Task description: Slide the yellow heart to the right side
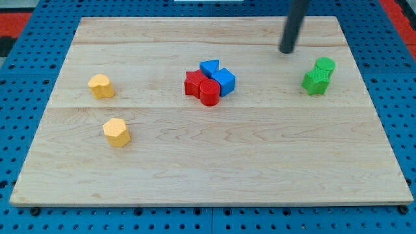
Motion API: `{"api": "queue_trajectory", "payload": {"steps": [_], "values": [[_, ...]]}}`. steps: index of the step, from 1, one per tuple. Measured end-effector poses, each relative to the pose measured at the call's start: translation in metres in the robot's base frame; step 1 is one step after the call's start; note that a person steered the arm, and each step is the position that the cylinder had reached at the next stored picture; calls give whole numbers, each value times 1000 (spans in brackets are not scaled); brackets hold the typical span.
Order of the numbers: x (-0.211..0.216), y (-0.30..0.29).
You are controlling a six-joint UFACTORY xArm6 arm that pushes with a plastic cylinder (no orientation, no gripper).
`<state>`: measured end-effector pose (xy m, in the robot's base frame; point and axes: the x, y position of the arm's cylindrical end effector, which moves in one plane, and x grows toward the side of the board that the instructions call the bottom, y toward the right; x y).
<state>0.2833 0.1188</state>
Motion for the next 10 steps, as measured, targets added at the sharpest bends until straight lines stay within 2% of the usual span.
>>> {"api": "queue_trajectory", "payload": {"steps": [1,2,3,4,5,7,8,9,10], "values": [[-21,-110],[-22,-238],[3,-353],[46,-405],[77,-405],[145,-346],[159,-347],[141,-403],[115,-423]]}}
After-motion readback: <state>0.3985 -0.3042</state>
